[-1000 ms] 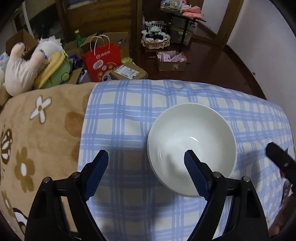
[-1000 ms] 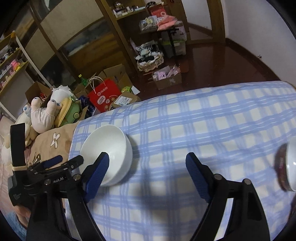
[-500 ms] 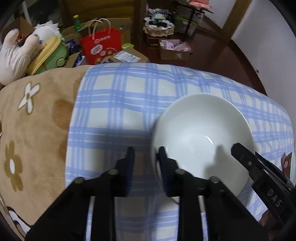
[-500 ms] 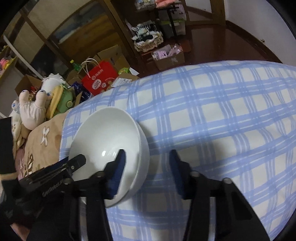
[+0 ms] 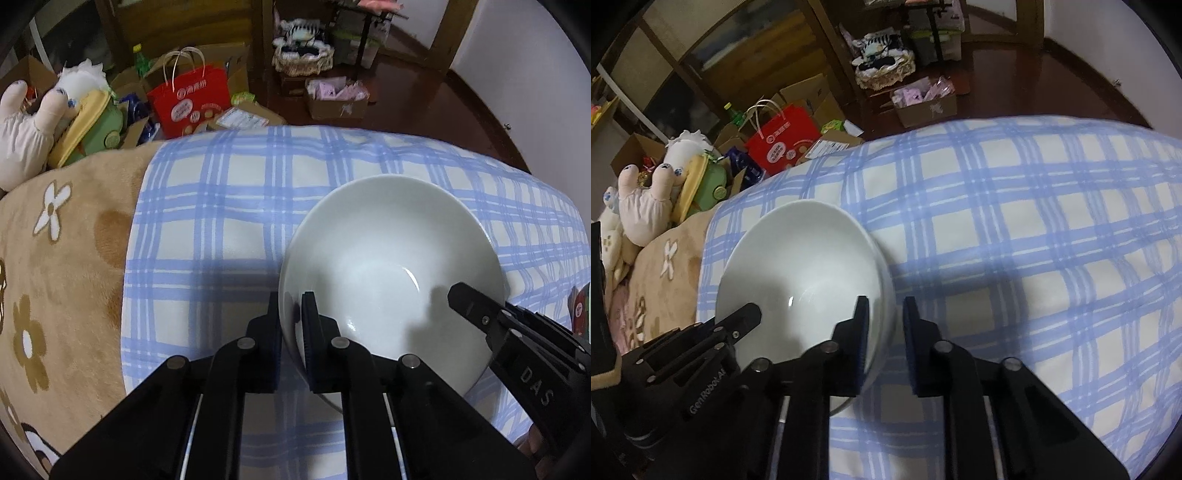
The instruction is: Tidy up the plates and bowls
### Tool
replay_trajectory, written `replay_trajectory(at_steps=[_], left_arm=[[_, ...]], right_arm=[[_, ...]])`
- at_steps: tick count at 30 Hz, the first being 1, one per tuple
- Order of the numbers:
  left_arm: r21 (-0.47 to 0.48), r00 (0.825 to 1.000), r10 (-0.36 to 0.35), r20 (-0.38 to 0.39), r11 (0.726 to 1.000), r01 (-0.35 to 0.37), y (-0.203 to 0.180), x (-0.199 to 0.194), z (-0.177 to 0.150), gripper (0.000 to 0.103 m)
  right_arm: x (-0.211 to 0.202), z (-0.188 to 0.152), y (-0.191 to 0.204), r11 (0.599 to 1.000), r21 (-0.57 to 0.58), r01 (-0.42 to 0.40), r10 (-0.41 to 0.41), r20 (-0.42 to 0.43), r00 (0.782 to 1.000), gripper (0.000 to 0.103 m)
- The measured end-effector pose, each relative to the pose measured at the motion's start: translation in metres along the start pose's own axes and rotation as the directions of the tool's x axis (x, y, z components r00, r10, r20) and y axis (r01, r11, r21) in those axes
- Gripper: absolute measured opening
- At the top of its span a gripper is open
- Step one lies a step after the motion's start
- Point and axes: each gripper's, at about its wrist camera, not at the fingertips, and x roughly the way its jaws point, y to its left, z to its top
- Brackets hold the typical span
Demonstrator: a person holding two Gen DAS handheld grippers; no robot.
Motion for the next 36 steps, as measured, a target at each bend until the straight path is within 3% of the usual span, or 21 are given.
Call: replay_trajectory(at_steps=[4,16,36], left_arm=[[0.021,0.999,0.021,0.042,1.000,-0.022,-0.004,-0.005,-0.011,0.010],[-0.018,0.998,-0.058,0.027,0.998,0.059,-0.005,-0.031,-0.024,0.010],[0.058,0.991,-0.128,0.027,0.990,0.126,-0.089,-0.087,-0.061,0.011]], right_arm=[[-0.002,-0.005,0.002,1.000,-0.010,0.022,-0.022,0.012,1.000,0.013],[-0.029,-0.021,0.000,0.997,-0.068,0.039,-0.035,0.060,0.998,0.011],[-0.120,-0.054,-0.064,0.997,-0.012,0.083,-0.080,0.139,0.987,0.012]])
